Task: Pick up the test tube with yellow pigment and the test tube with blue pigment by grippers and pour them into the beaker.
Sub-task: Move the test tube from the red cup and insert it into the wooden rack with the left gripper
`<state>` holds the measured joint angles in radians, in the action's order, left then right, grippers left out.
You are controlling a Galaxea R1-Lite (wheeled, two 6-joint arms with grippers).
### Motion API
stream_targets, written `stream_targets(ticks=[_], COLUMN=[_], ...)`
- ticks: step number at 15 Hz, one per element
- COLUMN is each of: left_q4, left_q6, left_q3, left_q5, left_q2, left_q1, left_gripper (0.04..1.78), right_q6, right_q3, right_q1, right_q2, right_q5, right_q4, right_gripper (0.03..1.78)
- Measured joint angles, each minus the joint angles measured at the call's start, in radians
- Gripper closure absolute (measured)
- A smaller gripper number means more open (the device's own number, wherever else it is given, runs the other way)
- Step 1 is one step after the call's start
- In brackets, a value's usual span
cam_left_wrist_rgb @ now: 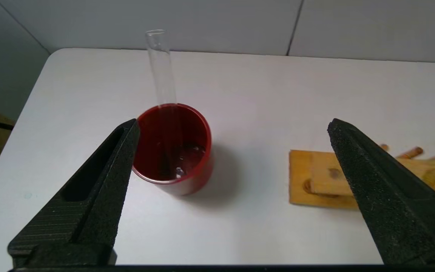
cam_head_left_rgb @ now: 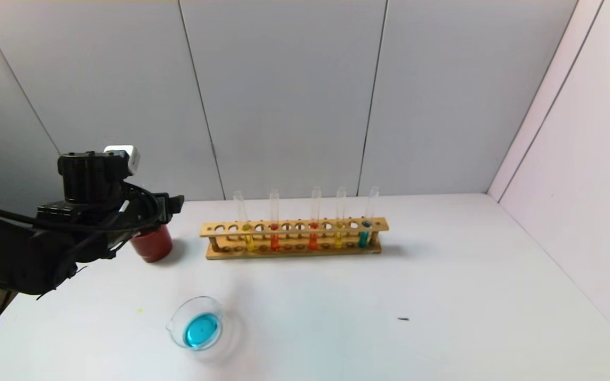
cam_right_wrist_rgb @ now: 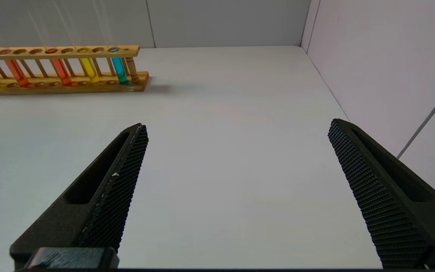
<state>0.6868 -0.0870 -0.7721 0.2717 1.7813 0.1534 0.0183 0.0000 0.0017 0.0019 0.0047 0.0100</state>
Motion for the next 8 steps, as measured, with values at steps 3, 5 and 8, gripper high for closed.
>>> stream_targets(ticks=[3, 5, 8], left_q4=[0.001, 0.004, 0.006], left_q6=[-0.009, -0.027, -0.071], left_q3=[0.072, 0.097, 0.100], left_q5=[0.029, 0.061, 0.133], left_q2=[-0.086, -0.118, -0.120], left_q1=[0.088, 0.155, 0.267], left_gripper=[0.07, 0.07, 0.07], right_q6=[0.000, 0.000, 0.000], right_q3=[0.000, 0.000, 0.000], right_q1=[0.000, 0.000, 0.000], right_q2=[0.000, 0.000, 0.000], right_q5=[0.000, 0.000, 0.000], right_q4=[0.000, 0.000, 0.000], right_gripper=[0.07, 0.07, 0.07])
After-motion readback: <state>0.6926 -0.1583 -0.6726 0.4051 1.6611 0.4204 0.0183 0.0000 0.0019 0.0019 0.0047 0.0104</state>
